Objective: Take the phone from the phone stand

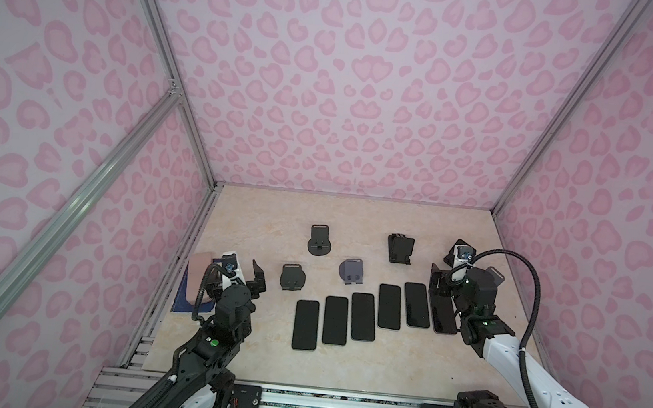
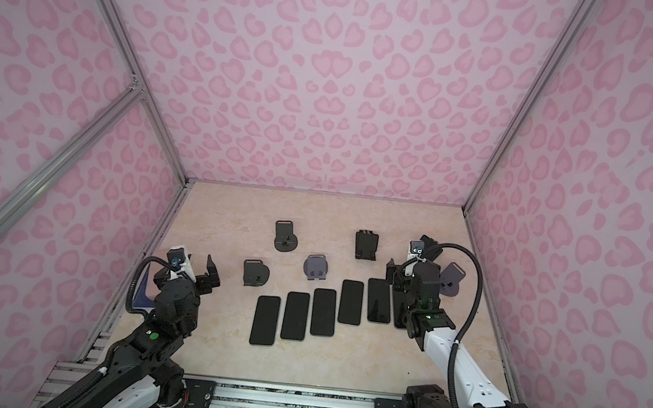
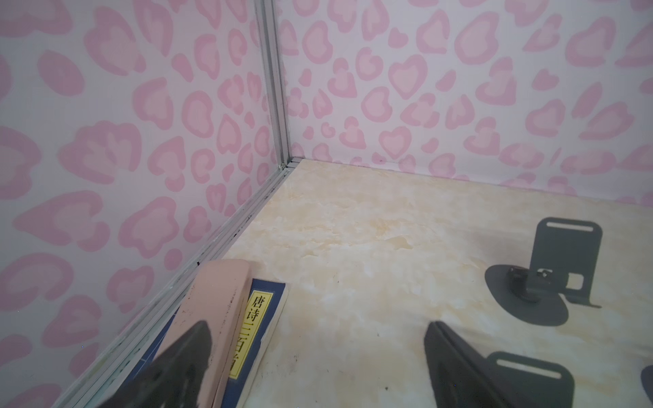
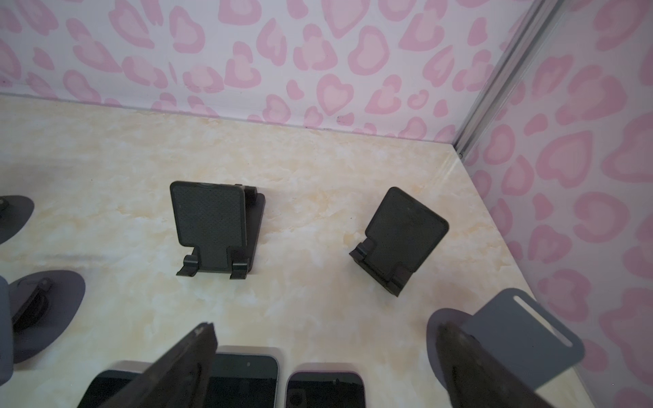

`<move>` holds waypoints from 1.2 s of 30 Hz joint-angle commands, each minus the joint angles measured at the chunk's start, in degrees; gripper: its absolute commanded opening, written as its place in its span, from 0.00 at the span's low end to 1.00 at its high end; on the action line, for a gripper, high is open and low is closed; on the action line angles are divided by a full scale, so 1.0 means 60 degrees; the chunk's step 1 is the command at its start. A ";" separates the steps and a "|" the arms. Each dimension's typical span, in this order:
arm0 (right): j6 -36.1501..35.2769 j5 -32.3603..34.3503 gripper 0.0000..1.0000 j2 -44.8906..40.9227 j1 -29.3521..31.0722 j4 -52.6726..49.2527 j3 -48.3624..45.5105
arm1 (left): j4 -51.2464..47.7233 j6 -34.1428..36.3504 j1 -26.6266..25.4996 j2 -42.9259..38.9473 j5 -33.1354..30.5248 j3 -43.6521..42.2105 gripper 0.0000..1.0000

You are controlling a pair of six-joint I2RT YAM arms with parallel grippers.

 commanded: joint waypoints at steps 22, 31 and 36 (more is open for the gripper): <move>0.0435 -0.0307 1.00 0.4687 -0.1375 0.9618 -0.2600 | 0.5100 0.0575 0.3298 0.7315 0.4464 0.1753 0.97; 0.1051 0.1316 1.00 0.4424 -0.1368 0.7498 -0.1741 | 0.4507 0.0339 0.3637 0.7394 0.4900 0.2075 0.97; 0.0915 0.1373 1.00 0.4545 -0.1273 0.7906 -0.1836 | 0.4556 0.0387 0.3620 0.7369 0.4847 0.2025 0.97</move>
